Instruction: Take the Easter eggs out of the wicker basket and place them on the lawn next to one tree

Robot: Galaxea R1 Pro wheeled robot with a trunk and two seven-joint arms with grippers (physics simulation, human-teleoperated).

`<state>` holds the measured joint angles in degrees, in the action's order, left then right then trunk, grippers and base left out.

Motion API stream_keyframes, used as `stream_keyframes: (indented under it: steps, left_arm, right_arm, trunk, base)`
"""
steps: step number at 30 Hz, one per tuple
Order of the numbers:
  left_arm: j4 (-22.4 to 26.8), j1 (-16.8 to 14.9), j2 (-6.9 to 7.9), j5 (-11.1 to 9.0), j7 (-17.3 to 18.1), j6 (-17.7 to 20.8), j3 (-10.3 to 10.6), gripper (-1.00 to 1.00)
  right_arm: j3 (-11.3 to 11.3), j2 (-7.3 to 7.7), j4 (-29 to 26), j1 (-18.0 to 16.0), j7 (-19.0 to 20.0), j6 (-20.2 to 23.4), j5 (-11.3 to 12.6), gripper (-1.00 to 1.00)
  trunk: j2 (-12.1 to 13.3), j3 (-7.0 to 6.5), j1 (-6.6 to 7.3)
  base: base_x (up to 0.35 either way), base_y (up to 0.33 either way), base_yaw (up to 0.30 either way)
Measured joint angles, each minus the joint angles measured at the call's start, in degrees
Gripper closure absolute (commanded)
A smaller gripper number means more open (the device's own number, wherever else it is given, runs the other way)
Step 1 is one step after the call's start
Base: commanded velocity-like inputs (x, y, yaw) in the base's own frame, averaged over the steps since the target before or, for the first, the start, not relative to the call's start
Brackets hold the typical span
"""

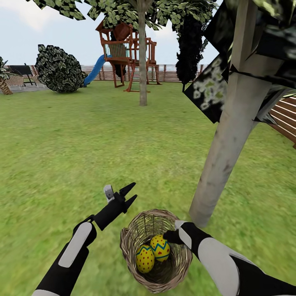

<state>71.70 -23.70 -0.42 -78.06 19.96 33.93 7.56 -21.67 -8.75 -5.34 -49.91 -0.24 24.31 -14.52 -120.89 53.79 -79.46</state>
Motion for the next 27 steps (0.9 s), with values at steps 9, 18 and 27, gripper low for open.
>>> stream_keyframes:
  steps: [9, 18, 27]
  left_arm:
    - [-0.1, 0.0, -0.03, -0.01, 0.0, -0.06, 0.05, -1.0]
    - [-0.01, 0.0, 0.01, -0.07, 0.09, 0.11, 0.01, -1.0]
    - [-0.04, 0.0, 0.08, -0.04, 1.71, 0.26, -0.31, -1.0]
  right_arm:
    - [0.0, 0.02, -0.27, 0.0, 0.0, -0.03, 0.01, -1.0]
    - [0.07, -0.03, -0.15, 0.0, 0.07, 0.13, 0.03, -1.0]
    - [0.09, -0.09, -0.15, 0.0, 0.08, 0.06, 0.0, -1.0]
  trunk:
    - [0.0, 0.0, 0.0]
    - [0.0, 0.0, 0.0]
    - [-1.19, 0.53, -0.65]
  base:
    - [0.0, 0.0, 0.0]
    - [0.0, 0.0, 0.0]
    - [0.0, 0.0, 0.0]
